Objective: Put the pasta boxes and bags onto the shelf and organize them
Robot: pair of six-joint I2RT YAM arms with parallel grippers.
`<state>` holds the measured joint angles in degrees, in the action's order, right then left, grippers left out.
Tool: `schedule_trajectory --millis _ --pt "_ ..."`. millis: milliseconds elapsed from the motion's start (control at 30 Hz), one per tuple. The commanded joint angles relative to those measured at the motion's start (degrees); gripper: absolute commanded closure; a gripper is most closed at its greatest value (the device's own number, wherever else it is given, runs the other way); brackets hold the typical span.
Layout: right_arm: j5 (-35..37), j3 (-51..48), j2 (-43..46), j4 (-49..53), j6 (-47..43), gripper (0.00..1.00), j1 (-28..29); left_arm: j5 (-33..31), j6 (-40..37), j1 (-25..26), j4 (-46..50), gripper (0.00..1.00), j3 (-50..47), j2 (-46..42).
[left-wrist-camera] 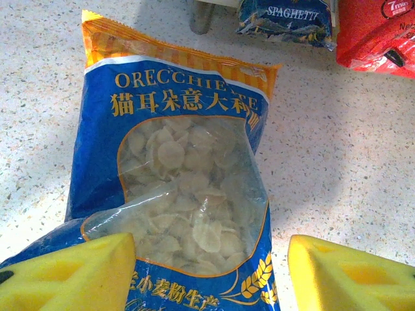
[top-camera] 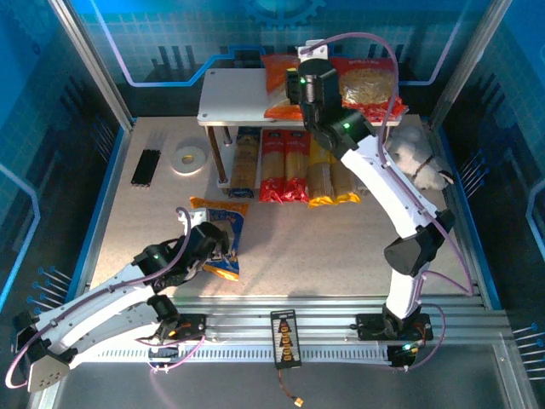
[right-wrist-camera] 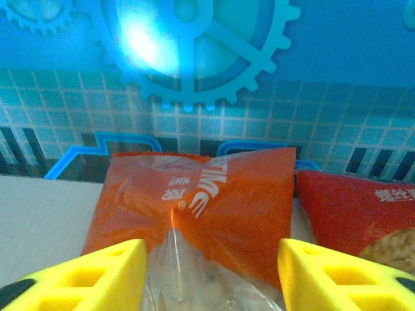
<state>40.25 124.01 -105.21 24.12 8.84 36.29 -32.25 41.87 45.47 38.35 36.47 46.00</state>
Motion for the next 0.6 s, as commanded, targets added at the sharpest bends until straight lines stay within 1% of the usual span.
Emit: schedule_trajectory --millis 0,67,100,133,167,233,267,300,567 --pt "-0.29 -1.40 4.73 -4.05 0.75 0.42 -0.60 0.13 -0.36 -0.40 0.72 0.36 -0.86 -0.87" --pt "-1.23 -4.28 7.43 -5.93 0.74 0.43 -0.55 0.15 -0.27 -0.43 0.60 0.36 -0.87 -0.88" --pt "-1.68 -6.05 8.89 -7.01 0.66 0.45 -0.59 0.21 -0.28 -0.40 0.44 0.36 -0.93 -0.89" --pt "-1.86 -7.81 10.22 -7.74 0.44 0.51 -0.53 0.26 -0.27 -0.39 0.27 0.36 -0.96 -0.80" --pt "-2.00 -8.62 11.14 -7.86 0.18 0.62 -0.68 0.35 -0.24 -0.41 0.18 0.36 -0.96 -0.78" --pt "-1.48 -9.82 12.19 -6.92 -0.50 0.88 -0.76 0.44 -0.26 -0.43 -0.18 0.36 -1.05 -0.61" --pt "-1.39 -10.21 12.52 -6.35 -0.56 0.98 -0.97 0.43 -0.34 -0.41 -0.28 0.36 -1.05 -0.56" --pt "-1.12 -10.89 12.83 -5.77 -0.49 1.00 -1.18 0.50 -0.34 -0.39 -0.29 0.36 -1.05 -0.38" --pt "-1.53 -17.05 14.33 -3.02 1.38 1.00 -3.17 -0.34 0.23 -0.43 1.14 0.36 -0.30 -0.84"
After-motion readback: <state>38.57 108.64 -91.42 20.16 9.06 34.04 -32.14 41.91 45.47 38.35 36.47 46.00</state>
